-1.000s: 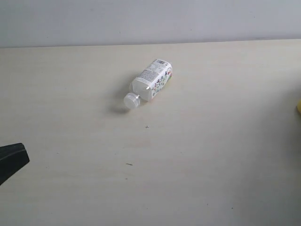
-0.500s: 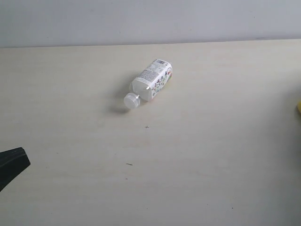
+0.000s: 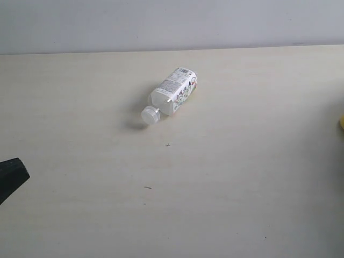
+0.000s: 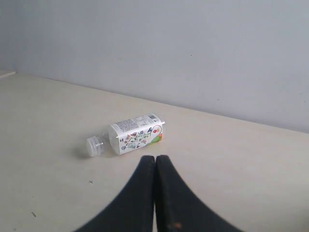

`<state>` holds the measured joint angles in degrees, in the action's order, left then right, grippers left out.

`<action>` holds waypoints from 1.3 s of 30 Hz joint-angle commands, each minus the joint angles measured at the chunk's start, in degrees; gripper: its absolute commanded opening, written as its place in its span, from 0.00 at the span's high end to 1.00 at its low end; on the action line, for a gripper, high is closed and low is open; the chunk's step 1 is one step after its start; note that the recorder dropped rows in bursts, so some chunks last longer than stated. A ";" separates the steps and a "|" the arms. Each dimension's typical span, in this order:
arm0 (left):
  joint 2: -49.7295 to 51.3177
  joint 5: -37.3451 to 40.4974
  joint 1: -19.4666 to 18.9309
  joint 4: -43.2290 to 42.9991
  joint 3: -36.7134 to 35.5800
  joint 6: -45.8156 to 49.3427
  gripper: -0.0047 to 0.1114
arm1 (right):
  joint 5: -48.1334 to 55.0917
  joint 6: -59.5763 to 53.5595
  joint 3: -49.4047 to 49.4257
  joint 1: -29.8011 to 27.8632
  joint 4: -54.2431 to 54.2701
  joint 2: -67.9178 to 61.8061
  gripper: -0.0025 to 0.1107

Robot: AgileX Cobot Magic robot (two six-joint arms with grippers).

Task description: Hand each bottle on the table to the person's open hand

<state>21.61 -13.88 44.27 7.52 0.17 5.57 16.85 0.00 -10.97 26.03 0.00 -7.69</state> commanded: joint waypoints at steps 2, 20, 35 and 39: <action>-0.25 -0.83 0.33 0.16 1.92 -1.59 0.96 | -0.29 0.00 0.21 -0.12 0.00 0.25 0.98; -0.34 7.17 0.33 0.16 2.47 -1.24 0.96 | -0.29 0.00 0.21 -0.12 0.00 0.25 0.98; -0.34 6.78 0.33 0.16 2.47 -1.26 0.96 | -0.29 0.00 0.21 -0.12 0.00 0.25 0.98; -0.23 -0.32 0.33 0.16 2.47 -1.26 0.96 | -0.29 0.00 0.21 -0.12 0.00 0.25 0.98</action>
<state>21.50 -8.54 44.27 7.52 2.25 4.51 16.85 0.00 -10.97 26.03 0.00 -7.69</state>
